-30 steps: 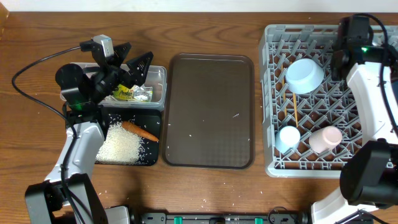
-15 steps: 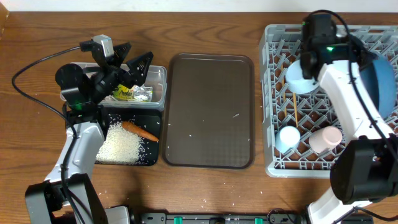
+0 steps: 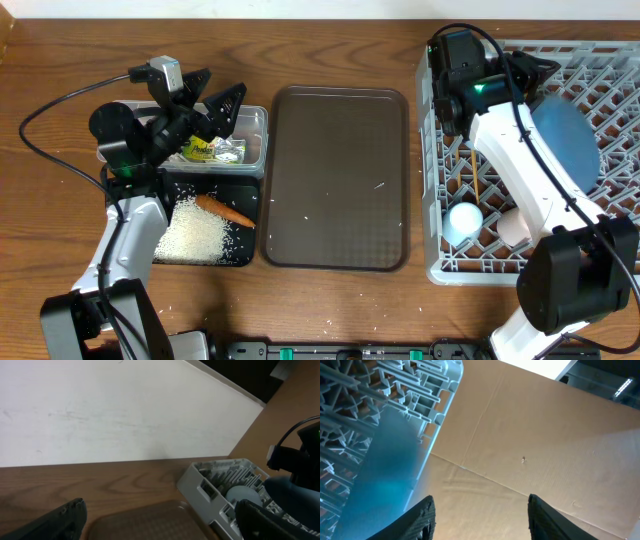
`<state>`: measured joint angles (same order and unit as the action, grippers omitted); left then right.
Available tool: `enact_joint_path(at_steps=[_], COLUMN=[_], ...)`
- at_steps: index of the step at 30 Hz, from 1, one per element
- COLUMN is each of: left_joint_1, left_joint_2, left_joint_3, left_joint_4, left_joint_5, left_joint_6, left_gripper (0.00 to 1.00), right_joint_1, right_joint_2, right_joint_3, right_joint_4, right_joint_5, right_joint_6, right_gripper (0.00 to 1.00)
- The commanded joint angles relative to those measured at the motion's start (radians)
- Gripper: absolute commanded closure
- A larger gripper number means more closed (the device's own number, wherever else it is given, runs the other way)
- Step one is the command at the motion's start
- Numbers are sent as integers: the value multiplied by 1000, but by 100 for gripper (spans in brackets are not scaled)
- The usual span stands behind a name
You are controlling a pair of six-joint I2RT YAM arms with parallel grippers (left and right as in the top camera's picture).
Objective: Sort waste into correct bins and load items into the dishwasher rack
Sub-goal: 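Lower the blue plate upright into the rack's right side, then open the right gripper to release the plate and lift away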
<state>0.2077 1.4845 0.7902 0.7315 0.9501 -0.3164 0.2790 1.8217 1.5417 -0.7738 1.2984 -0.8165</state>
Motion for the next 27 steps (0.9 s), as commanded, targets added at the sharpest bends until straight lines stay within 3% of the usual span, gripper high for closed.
enact_joint_path(at_steps=[1,3,7,10,16,20,27], left_joint_1=[1,1,1,1,1,1,1], left_joint_2=[-16,-16,-16,-16,-16,-16,-16], left_joint_3=[-1,-1,-1,-1,-1,-1,-1], left_joint_4=[7,7,7,7,7,7,7], left_joint_5=[-2,-2,-2,-2,-2,-2,-2], left_joint_6=[13,13,13,13,13,13,13], left_gripper=[3,4,3,4,3,4,4], right_joint_1=[18,26,36,37,36,34,-25], right_joint_2=[3,3,3,0,-47,-97,-198], right_joint_3=[0,0,0,0,0,0,0], right_joint_4=[-5,-4,-3,27,3,-75,-164], right_joint_5=[29,29,29,29,-105,-308,-852], right_joint_6=[8,8,13,117,238,304,514], right_gripper=[37,32,30,23,30,30,29])
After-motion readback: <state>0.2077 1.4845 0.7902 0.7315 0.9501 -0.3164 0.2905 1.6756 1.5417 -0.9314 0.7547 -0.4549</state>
